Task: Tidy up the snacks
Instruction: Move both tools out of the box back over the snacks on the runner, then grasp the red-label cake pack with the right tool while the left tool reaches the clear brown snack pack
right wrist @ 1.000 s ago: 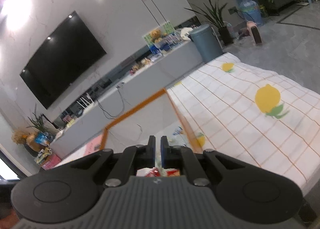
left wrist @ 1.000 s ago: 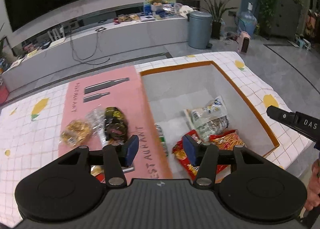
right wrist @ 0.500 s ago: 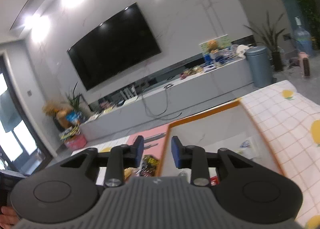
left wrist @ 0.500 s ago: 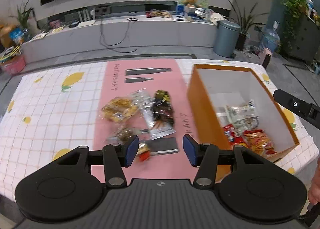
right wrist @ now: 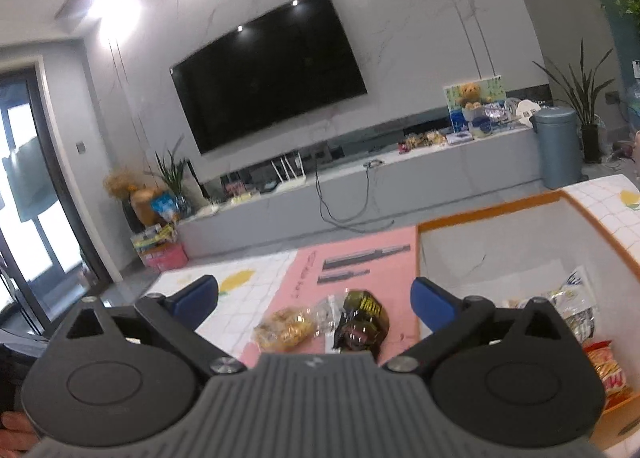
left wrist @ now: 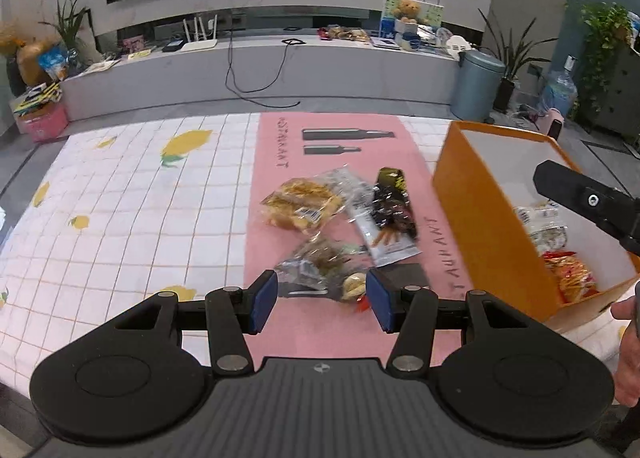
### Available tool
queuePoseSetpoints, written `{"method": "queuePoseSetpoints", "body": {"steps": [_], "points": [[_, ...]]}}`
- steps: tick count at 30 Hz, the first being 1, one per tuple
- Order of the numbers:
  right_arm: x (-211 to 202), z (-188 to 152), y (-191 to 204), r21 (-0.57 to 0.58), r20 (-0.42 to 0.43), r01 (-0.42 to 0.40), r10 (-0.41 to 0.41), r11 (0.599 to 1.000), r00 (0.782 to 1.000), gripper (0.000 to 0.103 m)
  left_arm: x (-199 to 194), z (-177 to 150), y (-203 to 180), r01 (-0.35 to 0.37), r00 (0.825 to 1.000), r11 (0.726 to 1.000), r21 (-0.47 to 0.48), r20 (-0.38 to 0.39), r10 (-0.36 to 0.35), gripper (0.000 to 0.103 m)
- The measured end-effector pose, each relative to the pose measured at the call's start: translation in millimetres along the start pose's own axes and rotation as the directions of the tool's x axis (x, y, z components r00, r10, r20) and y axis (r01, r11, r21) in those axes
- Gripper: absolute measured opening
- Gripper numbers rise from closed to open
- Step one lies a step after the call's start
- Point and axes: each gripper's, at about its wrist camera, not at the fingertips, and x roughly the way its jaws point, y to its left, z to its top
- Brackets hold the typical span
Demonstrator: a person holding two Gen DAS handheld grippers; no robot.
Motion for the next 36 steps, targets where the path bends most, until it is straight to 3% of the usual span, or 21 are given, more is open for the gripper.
{"method": "queuePoseSetpoints", "body": {"steps": [3, 11, 14, 20, 24, 29, 34, 36], "points": [[12.5, -6.5, 11.0, -0.032, -0.007, -0.002, 0.002, 0.999, 1.000, 0.100, 10.7, -4.6, 14.9, 0.001, 1.000, 0.999, -0.044, -0.013, -0.002, 0.060], [38.6, -32.6, 38.6, -0.154, -0.019, -0.011, 0.009, 0.988, 1.000, 0.100, 33.8, -14.8, 45.3, 0.088, 0.996, 0.990, -0.109, -0.011, -0.090, 0.060], [47.7, -44.0, 42.9, -0.210, -0.047, 0.005, -0.016, 0.978, 0.999, 0.100, 45.5, -16.0, 60.9, 0.065, 0.996, 0.986, -0.152, -0.047, -0.073, 0.060], [59.7, -56.3, 44.5, -0.206, -0.079, -0.019, 0.002, 0.978, 0.997, 0.099, 52.4, -16.5, 90.1, 0.000, 0.997, 0.974, -0.227, -0.071, -0.016, 0.060], [82.7, -74.5, 60.9, -0.289, -0.142, -0.041, -0.001, 0.957, 0.990, 0.099, 51.0, -11.0, 93.5, 0.026, 0.997, 0.967, -0.252, -0.067, -0.044, 0.060], [123.3, -95.3, 53.2, -0.219, -0.263, 0.021, -0.080, 0.975, 0.962, 0.099, 59.3, -1.0, 81.6, 0.043, 0.996, 0.979, -0.197, -0.062, -0.056, 0.064], [139.4, -105.7, 52.9, -0.292, -0.257, 0.029, -0.108, 0.956, 0.960, 0.098, 67.8, -0.5, 72.9, 0.060, 0.994, 0.987, -0.149, -0.078, -0.072, 0.064], [141.4, -108.8, 54.2, -0.326, -0.260, 0.016, -0.106, 0.945, 0.960, 0.091, 70.0, -2.5, 70.0, 0.062, 0.993, 0.989, -0.136, -0.086, -0.075, 0.065]]}}
